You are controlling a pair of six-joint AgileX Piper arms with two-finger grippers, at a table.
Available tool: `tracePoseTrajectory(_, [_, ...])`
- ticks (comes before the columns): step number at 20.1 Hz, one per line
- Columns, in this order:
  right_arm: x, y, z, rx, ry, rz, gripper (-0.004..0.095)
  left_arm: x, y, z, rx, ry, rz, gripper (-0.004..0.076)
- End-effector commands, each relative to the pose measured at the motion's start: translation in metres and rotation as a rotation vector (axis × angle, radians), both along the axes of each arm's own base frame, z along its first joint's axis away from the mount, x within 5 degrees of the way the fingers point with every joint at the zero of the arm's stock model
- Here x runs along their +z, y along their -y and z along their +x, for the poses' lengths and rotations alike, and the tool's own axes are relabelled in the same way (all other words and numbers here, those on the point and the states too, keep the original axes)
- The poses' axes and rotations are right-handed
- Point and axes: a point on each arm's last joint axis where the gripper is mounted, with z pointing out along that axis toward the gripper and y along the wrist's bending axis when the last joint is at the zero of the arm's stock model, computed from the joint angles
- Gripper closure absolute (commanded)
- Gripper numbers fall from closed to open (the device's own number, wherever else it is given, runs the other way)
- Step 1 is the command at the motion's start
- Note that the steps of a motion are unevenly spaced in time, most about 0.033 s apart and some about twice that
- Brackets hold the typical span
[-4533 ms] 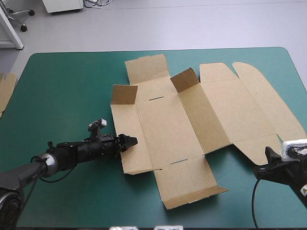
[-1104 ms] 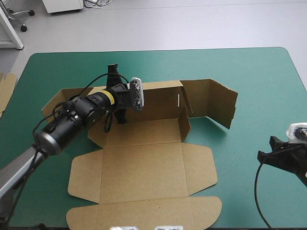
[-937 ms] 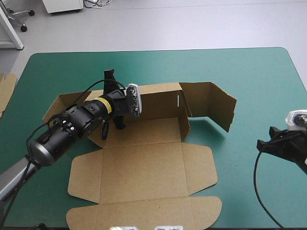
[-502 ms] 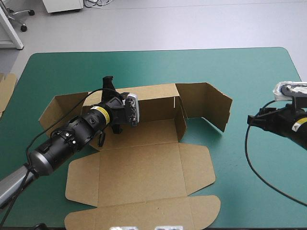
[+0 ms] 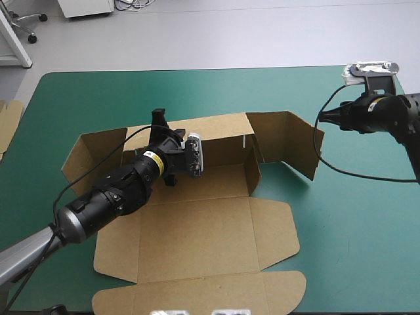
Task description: Fold the box
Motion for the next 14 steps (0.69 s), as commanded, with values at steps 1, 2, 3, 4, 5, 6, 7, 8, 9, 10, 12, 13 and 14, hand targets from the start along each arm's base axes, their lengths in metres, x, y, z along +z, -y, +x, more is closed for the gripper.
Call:
tracePoseTrajectory(1, [0.029,-0.001,0.008,0.012,0.115,0.011,0.0524,0.007,0.000,-0.004,0.092,-0.008,-0.064,0.0738])
tracePoseTrajectory(2, [0.030,-0.001,0.012,0.010,0.119,0.011,0.0524,0.008,0.003,-0.006,0.085,-0.005,-0.065,0.0738])
tracePoseTrajectory(3, [0.034,0.002,0.021,0.004,0.122,0.011,0.0526,0.008,0.008,-0.010,0.075,-0.004,-0.085,0.0738])
tracePoseTrajectory(4, [0.035,0.005,0.026,0.000,0.120,0.023,0.0526,0.008,0.011,-0.013,0.074,-0.007,-0.092,0.0738])
tracePoseTrajectory(5, [0.035,0.014,0.038,-0.010,0.120,0.047,0.0526,0.008,0.015,-0.018,0.097,-0.008,-0.084,0.0738])
tracePoseTrajectory(6, [0.034,0.017,0.043,-0.010,0.117,0.055,0.0526,0.007,0.015,-0.019,0.115,-0.005,-0.078,0.0738])
tracePoseTrajectory(7, [0.031,0.029,0.055,-0.012,0.103,0.113,0.0526,0.009,0.017,-0.022,0.143,0.018,-0.074,0.0738])
tracePoseTrajectory(8, [0.027,0.036,0.065,0.006,0.082,0.164,0.0526,0.011,0.017,-0.023,0.159,0.043,-0.076,0.0738])
tracePoseTrajectory(9, [0.022,0.041,0.072,0.023,0.064,0.190,0.0526,0.012,0.018,-0.024,0.171,0.058,-0.087,0.0738])
tracePoseTrajectory(10, [0.015,0.043,0.081,0.050,0.047,0.216,0.0526,0.012,0.018,-0.023,0.175,0.072,-0.083,0.0738])
tracePoseTrajectory(12, [0.004,0.043,0.097,0.071,0.027,0.230,0.0530,0.008,0.019,-0.021,0.186,0.076,-0.058,0.0738])
tracePoseTrajectory(13, [-0.001,0.043,0.104,0.082,0.022,0.242,0.0532,0.006,0.021,-0.020,0.184,0.071,-0.053,0.0738])
tracePoseTrajectory(14, [-0.008,0.041,0.114,0.103,0.015,0.270,0.0532,0.005,0.025,-0.019,0.152,0.077,-0.049,0.0738])
